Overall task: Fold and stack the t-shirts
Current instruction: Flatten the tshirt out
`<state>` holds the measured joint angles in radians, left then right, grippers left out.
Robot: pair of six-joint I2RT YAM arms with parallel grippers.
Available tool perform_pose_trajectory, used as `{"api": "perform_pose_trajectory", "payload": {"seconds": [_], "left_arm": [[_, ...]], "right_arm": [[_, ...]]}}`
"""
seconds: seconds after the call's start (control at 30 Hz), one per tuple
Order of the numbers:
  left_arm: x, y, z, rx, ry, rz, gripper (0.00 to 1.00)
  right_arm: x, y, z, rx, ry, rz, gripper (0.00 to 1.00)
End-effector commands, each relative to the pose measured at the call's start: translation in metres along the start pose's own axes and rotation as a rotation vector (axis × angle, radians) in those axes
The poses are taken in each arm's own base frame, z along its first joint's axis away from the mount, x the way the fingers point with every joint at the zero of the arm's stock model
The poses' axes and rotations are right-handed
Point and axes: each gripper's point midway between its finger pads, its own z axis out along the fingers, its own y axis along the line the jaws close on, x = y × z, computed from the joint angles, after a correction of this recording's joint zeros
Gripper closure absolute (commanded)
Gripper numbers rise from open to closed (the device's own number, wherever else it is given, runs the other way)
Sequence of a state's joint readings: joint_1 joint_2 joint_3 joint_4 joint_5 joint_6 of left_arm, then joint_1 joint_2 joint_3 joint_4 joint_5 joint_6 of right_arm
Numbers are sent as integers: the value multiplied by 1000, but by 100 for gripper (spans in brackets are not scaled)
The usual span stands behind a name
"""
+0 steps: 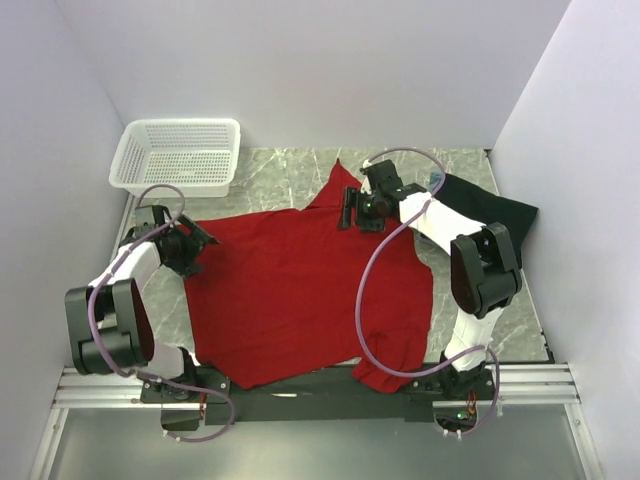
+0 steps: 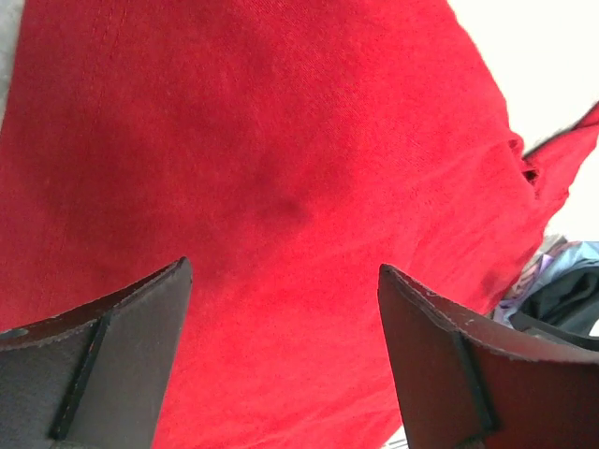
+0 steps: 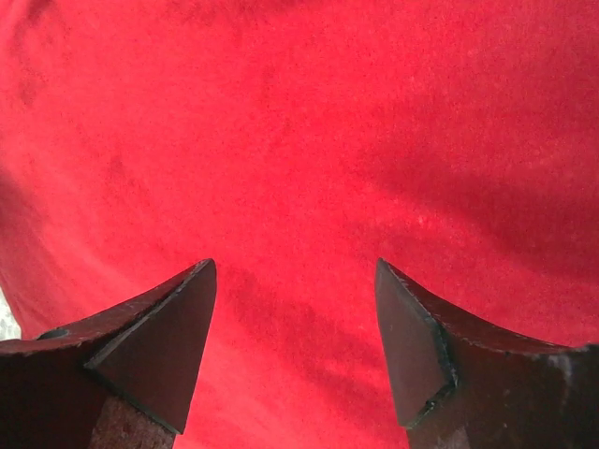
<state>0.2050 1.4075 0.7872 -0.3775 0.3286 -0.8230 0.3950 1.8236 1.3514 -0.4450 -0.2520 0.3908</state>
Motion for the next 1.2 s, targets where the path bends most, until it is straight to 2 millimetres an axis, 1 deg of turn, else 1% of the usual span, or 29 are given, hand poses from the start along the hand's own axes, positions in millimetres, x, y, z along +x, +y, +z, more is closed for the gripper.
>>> {"api": "perform_pose_trajectory", "payload": {"seconds": [0.0, 0.1, 0.17, 0.2, 0.23, 0.27, 0.3, 0.37, 0.4, 0.47, 0.5, 0.53, 0.57, 0.6, 0.63, 0.67, 0.7, 0.73, 0.8, 0.83, 0.87, 0.9, 0.93, 0.97, 1.0, 1.03, 1.07, 1.1, 1.17], "left_arm": [[-6, -1, 12, 21, -6, 63, 14], [-6, 5, 22, 4, 5, 64, 13], [-6, 4, 28, 18, 19, 61, 13], [-4, 7, 35, 10, 40, 55, 13], [-4, 9, 39, 0, 47, 51, 13], [-7, 8, 42, -3, 49, 57, 14], [-7, 13, 49, -24, 59, 53, 14], [-13, 12, 53, -30, 53, 62, 14], [-13, 17, 59, -50, 62, 56, 13], [-19, 12, 63, -43, 60, 61, 14], [-19, 14, 68, -48, 69, 55, 14], [-24, 7, 70, -35, 67, 60, 14], [-25, 9, 75, -45, 77, 57, 14], [-27, 7, 77, -45, 79, 59, 14], [-33, 0, 79, -38, 72, 66, 14], [-36, -2, 81, -35, 71, 76, 14], [-37, -2, 85, -42, 77, 77, 14], [-45, -10, 87, -33, 65, 91, 14], [-46, -9, 95, -56, 79, 106, 14], [-54, -20, 96, -42, 69, 125, 14], [-53, -18, 100, -55, 83, 134, 14], [-51, -22, 102, -54, 87, 146, 14], [-56, -31, 102, -44, 78, 162, 14], [-56, -35, 103, -43, 78, 179, 14], [-55, -37, 104, -53, 81, 186, 14], [-54, -47, 104, -41, 75, 210, 14], [-54, -51, 103, -39, 73, 219, 14], [-53, -55, 101, -40, 66, 229, 14], [-50, -68, 98, -27, 55, 253, 14]], "right_arm": [[-2, 2, 2, -21, -9, 7, 25], [6, -4, 11, 1, 30, 9, 25], [13, -10, 22, 15, 68, 17, 26], [13, -10, 25, 14, 73, 21, 26], [18, -13, 33, 16, 98, 30, 26], [20, -16, 36, 20, 112, 39, 26], [20, -18, 42, 21, 122, 52, 27], [20, -18, 47, 12, 138, 67, 27], [18, -22, 52, 17, 145, 79, 27], [15, -27, 57, 26, 153, 88, 27], [12, -30, 61, 33, 160, 95, 27], [7, -36, 63, 43, 157, 107, 27], [0, -37, 63, 51, 151, 111, 27], [0, -42, 69, 61, 162, 117, 27], [-5, -47, 71, 69, 160, 129, 27], [-7, -50, 71, 75, 164, 133, 27], [-16, -51, 76, 76, 156, 130, 27], [-23, -57, 77, 81, 149, 140, 27], [-36, -59, 82, 84, 142, 147, 27], [-42, -61, 84, 83, 138, 151, 27], [-55, -61, 81, 77, 119, 152, 27], [-56, -65, 85, 79, 124, 158, 27], [-61, -65, 86, 77, 119, 158, 27], [-63, -65, 85, 76, 123, 159, 27], [-73, -67, 85, 70, 106, 153, 27], [-76, -64, 84, 56, 105, 150, 27], [-83, -61, 81, 45, 93, 140, 27], [-87, -60, 79, 38, 88, 136, 27], [-93, -52, 75, 4, 79, 112, 27]]}}
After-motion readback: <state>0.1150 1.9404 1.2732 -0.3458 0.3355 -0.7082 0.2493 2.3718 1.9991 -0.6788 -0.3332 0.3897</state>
